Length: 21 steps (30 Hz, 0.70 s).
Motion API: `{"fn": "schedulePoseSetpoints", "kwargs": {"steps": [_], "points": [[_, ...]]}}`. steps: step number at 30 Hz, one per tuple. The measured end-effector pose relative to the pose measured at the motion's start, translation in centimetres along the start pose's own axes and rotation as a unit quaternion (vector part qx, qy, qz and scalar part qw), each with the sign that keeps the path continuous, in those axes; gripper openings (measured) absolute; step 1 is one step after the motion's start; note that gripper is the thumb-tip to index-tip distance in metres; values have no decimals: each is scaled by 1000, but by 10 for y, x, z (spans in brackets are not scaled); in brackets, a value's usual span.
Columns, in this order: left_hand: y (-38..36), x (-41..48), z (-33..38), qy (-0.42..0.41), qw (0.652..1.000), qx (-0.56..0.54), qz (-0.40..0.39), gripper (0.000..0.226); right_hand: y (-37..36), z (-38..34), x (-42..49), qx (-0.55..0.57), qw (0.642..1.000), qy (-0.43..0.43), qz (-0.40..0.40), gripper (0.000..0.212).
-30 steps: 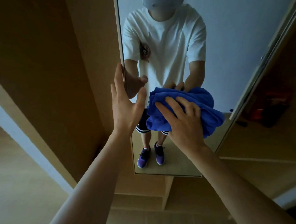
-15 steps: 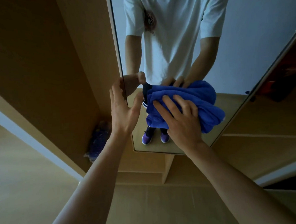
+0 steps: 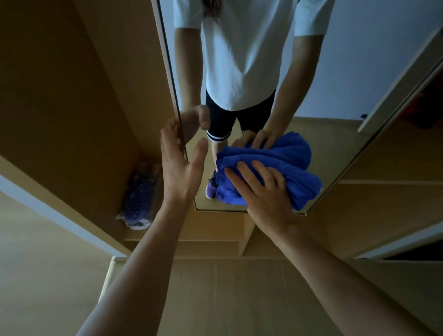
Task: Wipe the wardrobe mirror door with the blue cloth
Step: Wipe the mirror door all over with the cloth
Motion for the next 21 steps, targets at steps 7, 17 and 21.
{"fn": "schedulePoseSetpoints", "kwargs": {"steps": [7,17,21], "points": [[-10,-31,-53,33,999,-3,-21,52,-34,-16,-50,14,999,26,-36,47],[-17,-47,-93,55,998,6,-20,56,-81,-30,-95,45,994,20,-98,49],[-18,-50,-102,51,999,2,-20,58,-94,-36,-109,45,992,29,-117,50]]}}
Point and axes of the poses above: each hand's wrist, its own x-axis towards the middle knuckle, its own y-axis out of the back of the hand, z = x × y, the point moved 8 cm from there along x, towards the middle knuckle, and after that the axes turned 3 degrees about -y, right-handed, at the moved point
